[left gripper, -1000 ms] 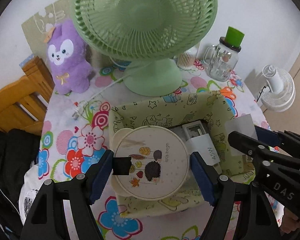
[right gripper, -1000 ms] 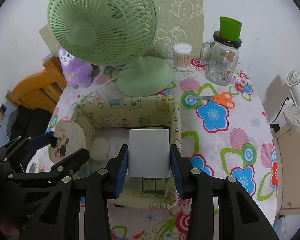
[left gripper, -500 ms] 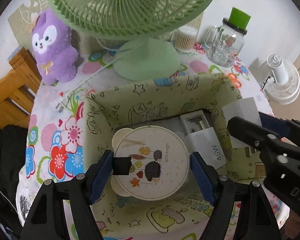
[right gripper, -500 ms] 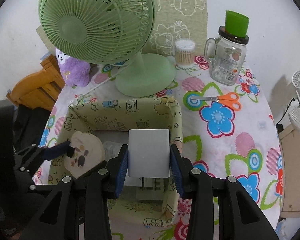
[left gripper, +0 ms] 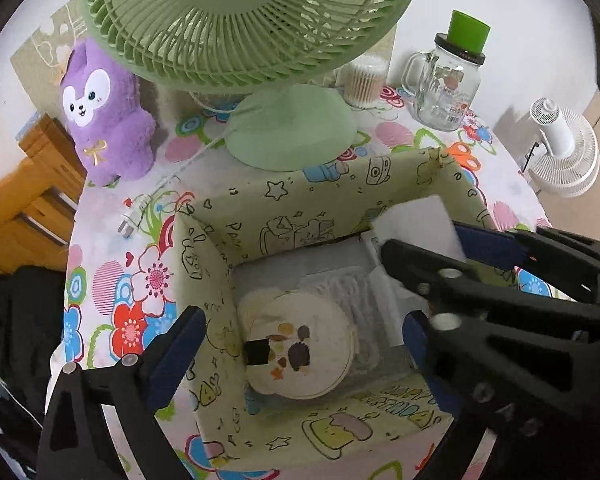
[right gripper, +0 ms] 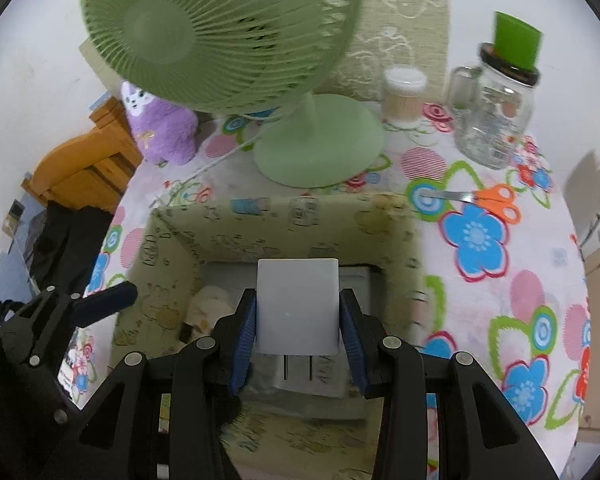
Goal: Organize rigid objects
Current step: 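Open the left tool to drop the coaster while the right tool releases the adapter into the box, then lift both open tools away and move toward the green speaker pad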
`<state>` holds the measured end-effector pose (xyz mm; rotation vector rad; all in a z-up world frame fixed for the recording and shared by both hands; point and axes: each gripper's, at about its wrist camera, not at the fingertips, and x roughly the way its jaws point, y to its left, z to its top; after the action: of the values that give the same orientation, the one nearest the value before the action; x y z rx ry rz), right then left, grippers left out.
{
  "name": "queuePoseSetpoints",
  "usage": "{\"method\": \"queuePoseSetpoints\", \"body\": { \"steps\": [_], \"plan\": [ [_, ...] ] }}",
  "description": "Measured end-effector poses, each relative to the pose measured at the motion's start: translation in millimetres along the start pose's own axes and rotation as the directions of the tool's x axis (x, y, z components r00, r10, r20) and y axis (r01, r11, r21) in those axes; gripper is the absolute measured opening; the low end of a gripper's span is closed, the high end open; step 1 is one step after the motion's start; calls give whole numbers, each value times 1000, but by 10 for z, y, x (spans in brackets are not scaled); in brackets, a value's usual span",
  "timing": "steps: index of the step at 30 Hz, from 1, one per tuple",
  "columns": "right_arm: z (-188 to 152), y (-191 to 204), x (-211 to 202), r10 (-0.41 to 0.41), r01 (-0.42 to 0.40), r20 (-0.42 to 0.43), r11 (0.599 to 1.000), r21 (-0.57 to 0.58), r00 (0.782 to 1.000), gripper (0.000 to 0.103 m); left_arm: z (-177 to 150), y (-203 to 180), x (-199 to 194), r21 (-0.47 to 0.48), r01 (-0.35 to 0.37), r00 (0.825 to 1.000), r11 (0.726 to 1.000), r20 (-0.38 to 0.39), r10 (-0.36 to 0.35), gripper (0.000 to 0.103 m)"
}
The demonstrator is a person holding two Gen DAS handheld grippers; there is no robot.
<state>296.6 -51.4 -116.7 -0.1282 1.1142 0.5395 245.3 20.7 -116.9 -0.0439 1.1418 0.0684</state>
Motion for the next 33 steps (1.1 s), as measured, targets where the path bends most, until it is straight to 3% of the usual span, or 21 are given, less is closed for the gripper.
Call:
{"method": "queuePoseSetpoints", "body": {
  "steps": [7,8,11,12,17,20,33],
  "plan": [
    [18,142,162,31,-31,-33,1000,1,999,45,-7,40,-15,18,-11,1000,1000,-8,11,93],
    [13,131,158,38,-38,-31,999,9,999,48,-9,38,-15,20,-10,1000,1000,-7,10,93],
    [-2,73,96,18,-18,-11,999,38,1000,76,-12,51,-17,14,1,1000,1000,-4,-1,93],
    [-9,52,64,-1,1,1,999,47,1000,81,-10,54,-21,11,7,1000,1000,-4,-7,94],
    [-66,-40,-38,-27,28,-7,997,72,1000,82,-11,104,-90,-17,58,998,998,-1,-58,99],
    [-120,-63,-113,-29,30,-11,995,99,1000,82,-32,113,-152,-5,33,999,999,8,-33,103],
    [-415,-14,-580,-81,76,30,986,147,996,83,-308,268,-507,-30,57,997,998,49,-55,103]
  ]
}}
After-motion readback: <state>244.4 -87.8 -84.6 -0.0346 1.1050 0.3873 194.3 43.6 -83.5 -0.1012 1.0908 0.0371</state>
